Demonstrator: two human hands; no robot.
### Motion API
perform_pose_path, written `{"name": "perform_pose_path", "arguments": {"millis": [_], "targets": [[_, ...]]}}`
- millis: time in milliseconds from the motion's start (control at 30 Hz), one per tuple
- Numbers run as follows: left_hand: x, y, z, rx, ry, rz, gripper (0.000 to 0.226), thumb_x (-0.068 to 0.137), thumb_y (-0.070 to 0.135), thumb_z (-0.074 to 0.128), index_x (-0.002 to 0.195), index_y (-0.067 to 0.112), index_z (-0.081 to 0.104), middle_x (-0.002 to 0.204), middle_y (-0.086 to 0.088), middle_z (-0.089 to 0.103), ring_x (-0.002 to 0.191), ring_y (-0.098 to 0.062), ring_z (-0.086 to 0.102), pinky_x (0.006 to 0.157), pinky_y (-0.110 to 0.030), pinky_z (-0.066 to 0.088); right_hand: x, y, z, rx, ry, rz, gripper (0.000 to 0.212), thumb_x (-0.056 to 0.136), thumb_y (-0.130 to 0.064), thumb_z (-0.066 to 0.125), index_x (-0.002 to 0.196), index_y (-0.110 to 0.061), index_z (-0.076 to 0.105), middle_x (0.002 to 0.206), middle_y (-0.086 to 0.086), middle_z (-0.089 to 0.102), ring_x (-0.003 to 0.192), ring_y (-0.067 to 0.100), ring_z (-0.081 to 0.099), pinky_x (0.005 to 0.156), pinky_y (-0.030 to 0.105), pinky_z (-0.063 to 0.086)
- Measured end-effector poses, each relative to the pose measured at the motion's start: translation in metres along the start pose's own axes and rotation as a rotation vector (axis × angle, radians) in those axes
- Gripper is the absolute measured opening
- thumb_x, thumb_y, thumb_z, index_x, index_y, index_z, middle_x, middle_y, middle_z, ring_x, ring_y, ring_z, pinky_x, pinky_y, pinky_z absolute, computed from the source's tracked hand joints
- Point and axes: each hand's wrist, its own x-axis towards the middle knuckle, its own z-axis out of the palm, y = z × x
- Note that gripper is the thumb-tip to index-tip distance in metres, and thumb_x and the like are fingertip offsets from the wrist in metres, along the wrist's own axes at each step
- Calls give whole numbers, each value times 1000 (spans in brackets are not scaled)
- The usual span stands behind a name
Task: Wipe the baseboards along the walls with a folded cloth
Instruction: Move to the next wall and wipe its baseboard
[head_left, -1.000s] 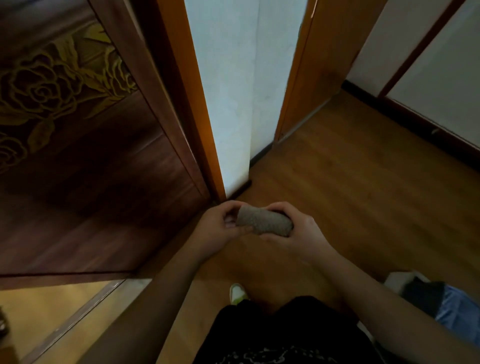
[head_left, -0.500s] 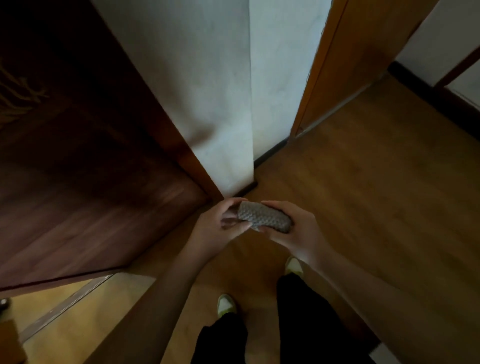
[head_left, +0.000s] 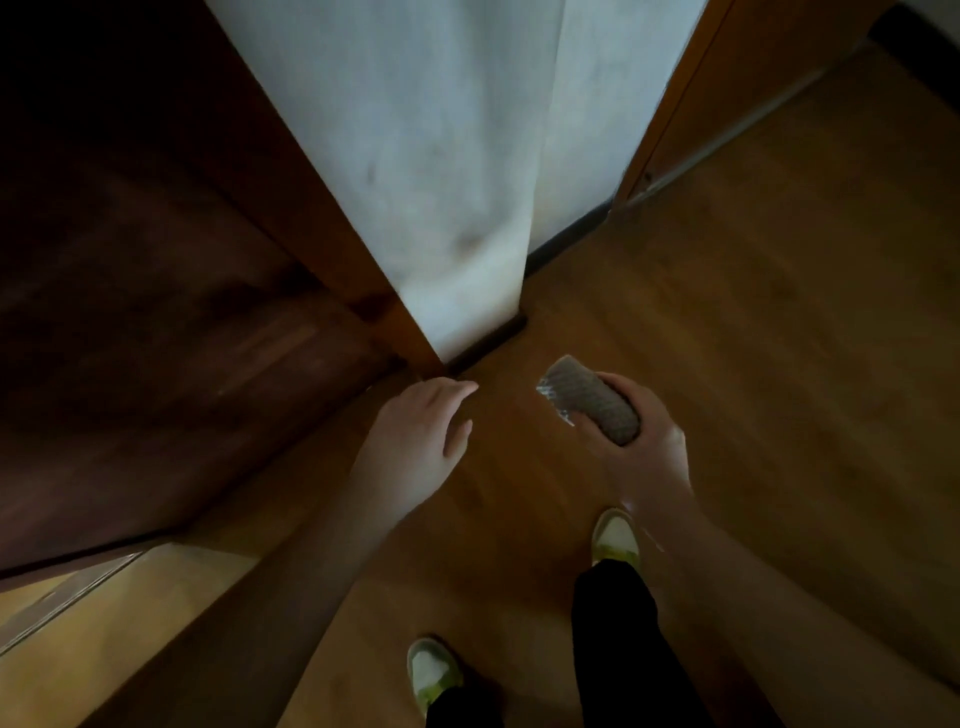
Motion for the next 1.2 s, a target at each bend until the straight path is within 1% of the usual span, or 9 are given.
{"name": "perform_pose_path", "arguments": {"millis": [100, 300, 433, 567, 633, 733, 833, 967, 1200], "targets": [[14, -34, 58, 96, -15, 52, 46, 98, 30, 57, 141, 17, 49, 136, -1, 55, 128, -18, 51, 103, -35, 43, 13, 52, 44, 7, 7, 13, 45, 80, -40, 76, 122, -39, 59, 106, -25, 64, 95, -5, 63, 72, 10, 50], [60, -86, 180, 221, -161, 8, 68, 99, 49, 47, 155, 25, 18, 159, 5, 26, 147, -16, 20, 117, -35, 21, 42, 152, 113, -22, 7, 28, 47, 84, -32, 74, 128, -29, 57, 115, -17, 61, 102, -6, 57, 76, 0, 41], [80, -122, 242, 203, -111, -32, 64, 99, 48, 44, 155, 25, 23, 158, 5, 28, 147, -15, 23, 116, -36, 24, 75, 209, 150, -14, 40, 98, 52, 86, -32, 73, 133, -32, 52, 121, -16, 57, 104, -4, 55, 81, 6, 41], [84, -168, 297, 218, 48, 11, 60, 96, 45, 51, 149, 21, 39, 152, 0, 42, 142, -20, 36, 112, -41, 31, 112, 259, 184, 11, 106, 123, 53, 88, -31, 72, 137, -31, 50, 121, -20, 52, 106, -4, 53, 83, 8, 40], [88, -188, 326, 239, 34, -5, 65, 97, 48, 49, 154, 23, 30, 158, 0, 34, 147, -19, 27, 115, -40, 23, 127, 278, 200, 3, 142, 113, 52, 88, -30, 72, 136, -29, 52, 120, -20, 53, 107, -3, 51, 83, 6, 38], [103, -208, 371, 309, -82, -44, 79, 97, 58, 39, 156, 29, -5, 166, 4, 5, 152, -16, 2, 119, -40, 10, 149, 301, 223, -13, 165, 71, 51, 89, -26, 71, 137, -24, 54, 127, -11, 57, 111, -3, 50, 84, 3, 35], [113, -220, 408, 310, -192, -63, 103, 88, 67, 50, 148, 32, -25, 164, 5, -14, 151, -17, -6, 120, -42, 6, 176, 314, 239, -52, 187, 6, 50, 90, -25, 69, 138, -21, 55, 134, -5, 57, 115, -1, 48, 91, 7, 35], [105, -236, 437, 299, -354, -69, 123, 74, 68, 67, 155, 28, -17, 164, 3, -18, 152, -22, -5, 119, -45, 12, 209, 313, 252, -78, 231, -41, 50, 91, -24, 67, 139, -19, 54, 139, 1, 55, 126, 13, 49, 108, 31, 40], [89, -233, 444, 348, -389, -62, 123, 77, 66, 66, 156, 17, -14, 163, -2, -20, 151, -25, -14, 122, -47, 10, 227, 298, 275, -90, 194, 3, 52, 92, -22, 61, 143, -19, 51, 146, 2, 51, 132, 18, 47, 114, 30, 34]]}}
